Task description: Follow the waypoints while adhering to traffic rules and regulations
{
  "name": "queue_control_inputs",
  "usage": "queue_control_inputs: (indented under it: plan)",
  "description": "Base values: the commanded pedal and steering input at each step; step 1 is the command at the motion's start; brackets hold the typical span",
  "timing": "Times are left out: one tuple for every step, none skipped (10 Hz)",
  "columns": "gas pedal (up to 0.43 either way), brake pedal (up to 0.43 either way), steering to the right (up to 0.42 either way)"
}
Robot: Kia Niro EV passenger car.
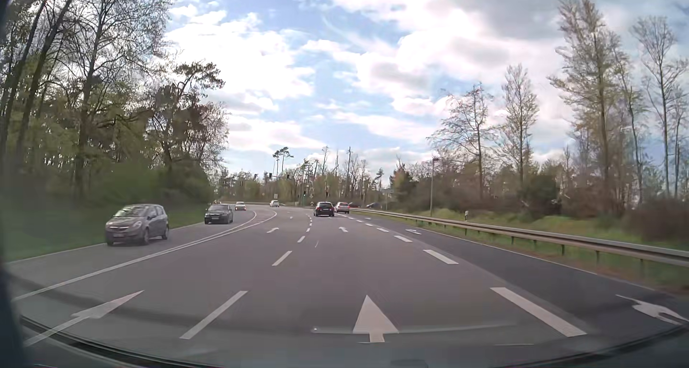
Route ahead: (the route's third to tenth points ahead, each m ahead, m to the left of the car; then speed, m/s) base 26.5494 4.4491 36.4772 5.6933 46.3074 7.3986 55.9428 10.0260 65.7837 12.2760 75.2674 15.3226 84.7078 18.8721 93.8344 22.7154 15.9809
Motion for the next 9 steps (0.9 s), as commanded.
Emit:
queue_control_inputs:
  plan:
    - [0.067,0.000,-0.024]
    - [0.067,0.000,-0.025]
    - [0.067,0.000,-0.026]
    - [0.067,0.000,-0.027]
    - [0.067,0.000,-0.027]
    - [0.067,0.000,-0.027]
    - [0.067,0.000,-0.027]
    - [0.067,0.000,-0.026]
    - [0.067,0.000,-0.024]
